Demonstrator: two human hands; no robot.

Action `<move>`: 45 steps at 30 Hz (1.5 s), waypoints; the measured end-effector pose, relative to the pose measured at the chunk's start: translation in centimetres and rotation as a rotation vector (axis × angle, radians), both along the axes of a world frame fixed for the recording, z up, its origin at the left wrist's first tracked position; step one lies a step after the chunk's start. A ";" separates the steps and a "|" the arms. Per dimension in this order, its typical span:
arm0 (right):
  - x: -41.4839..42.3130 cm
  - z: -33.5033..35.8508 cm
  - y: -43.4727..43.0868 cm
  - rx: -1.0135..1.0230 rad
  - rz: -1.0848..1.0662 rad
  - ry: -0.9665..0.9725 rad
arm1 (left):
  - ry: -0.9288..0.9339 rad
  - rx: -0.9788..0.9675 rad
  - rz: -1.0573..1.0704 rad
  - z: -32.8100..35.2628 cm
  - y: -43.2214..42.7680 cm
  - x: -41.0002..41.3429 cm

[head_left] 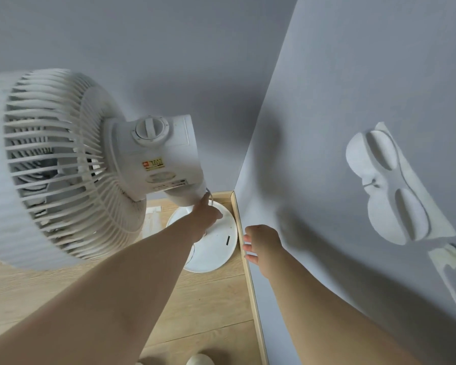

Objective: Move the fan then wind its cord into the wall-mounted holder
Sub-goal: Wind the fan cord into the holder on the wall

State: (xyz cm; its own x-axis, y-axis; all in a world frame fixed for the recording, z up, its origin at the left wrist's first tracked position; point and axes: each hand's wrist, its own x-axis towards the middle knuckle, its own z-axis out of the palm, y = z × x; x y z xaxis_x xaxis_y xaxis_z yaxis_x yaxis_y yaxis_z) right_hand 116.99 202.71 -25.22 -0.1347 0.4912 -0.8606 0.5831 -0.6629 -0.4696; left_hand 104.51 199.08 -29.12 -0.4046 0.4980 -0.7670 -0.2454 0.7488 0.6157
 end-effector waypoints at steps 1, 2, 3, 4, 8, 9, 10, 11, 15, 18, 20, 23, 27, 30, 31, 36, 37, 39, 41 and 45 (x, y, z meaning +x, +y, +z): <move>0.2 -0.4 0.2 0.008 -0.006 -0.026 | -0.006 0.006 -0.002 0.0 0.0 0.1; 0.5 -0.9 0.4 0.011 -0.032 -0.047 | 0.000 0.009 0.006 -0.3 -0.1 -0.1; 0.7 -1.1 0.4 0.010 -0.055 -0.068 | -0.005 0.014 0.008 -0.2 -0.2 0.0; 0.7 -1.2 0.3 0.009 -0.051 -0.072 | -0.019 0.017 -0.006 -0.3 -0.5 -0.1; 1.2 0.0 -0.6 0.036 0.003 -0.081 | -0.148 0.033 0.097 0.2 -1.1 -0.2; 1.6 0.2 -1.0 0.044 0.020 -0.098 | -0.186 0.038 0.134 1.0 -1.3 0.1; 1.9 0.6 -1.3 0.040 0.035 -0.107 | -0.217 0.043 0.150 1.8 -1.4 0.3; 2.2 1.2 -1.7 0.040 0.035 -0.100 | -0.242 0.047 0.163 2.8 -1.6 0.5; 2.3 3.6 -3.0 0.031 0.003 -0.009 | -0.323 0.075 0.261 6.8 -1.8 0.8; 1.4 5.9 -4.1 0.005 -0.110 0.097 | -0.355 0.083 0.263 10.4 -1.9 0.6; 1.0 7.5 -4.7 0.002 -0.144 0.172 | -0.360 0.086 0.262 12.4 -1.8 0.6; 0.6 9.5 -6.0 -0.038 -0.069 0.250 | -0.362 0.129 0.316 15.1 -1.5 0.5; 1.0 11.1 -7.8 -0.126 -0.068 0.317 | -0.331 0.138 0.305 18.9 -1.6 0.3; 2.3 12.8 -7.8 -0.127 -0.160 0.341 | -0.262 0.121 0.253 21.2 -2.4 -0.2; 3.0 13.4 -7.7 -0.090 -0.139 0.290 | -0.239 0.113 0.216 21.8 -2.8 -0.4; 6.9 17.2 -6.4 0.059 -0.100 0.113 | 0.043 0.068 -0.038 24.5 -4.4 -0.2; 7.3 18.1 -6.2 0.074 -0.104 0.125 | 0.099 0.064 -0.083 25.3 -4.7 0.2; 7.6 19.9 -5.7 0.112 -0.105 0.169 | 0.140 0.048 -0.169 26.8 -5.2 1.0; 7.6 21.8 -5.4 0.129 -0.100 0.202 | 0.186 0.046 -0.266 28.6 -5.6 1.6; 8.3 24.6 -5.0 0.133 -0.076 0.182 | 0.341 0.096 -0.422 31.2 -5.3 2.7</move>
State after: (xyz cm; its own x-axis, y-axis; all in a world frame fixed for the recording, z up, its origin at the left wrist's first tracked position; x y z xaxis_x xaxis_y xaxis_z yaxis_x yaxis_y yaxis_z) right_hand 125.27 197.68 -0.58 -0.2400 0.6130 -0.7528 0.4321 -0.6269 -0.6483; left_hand 107.26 193.76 2.09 -0.3719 0.7323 -0.5704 0.2895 0.6754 0.6783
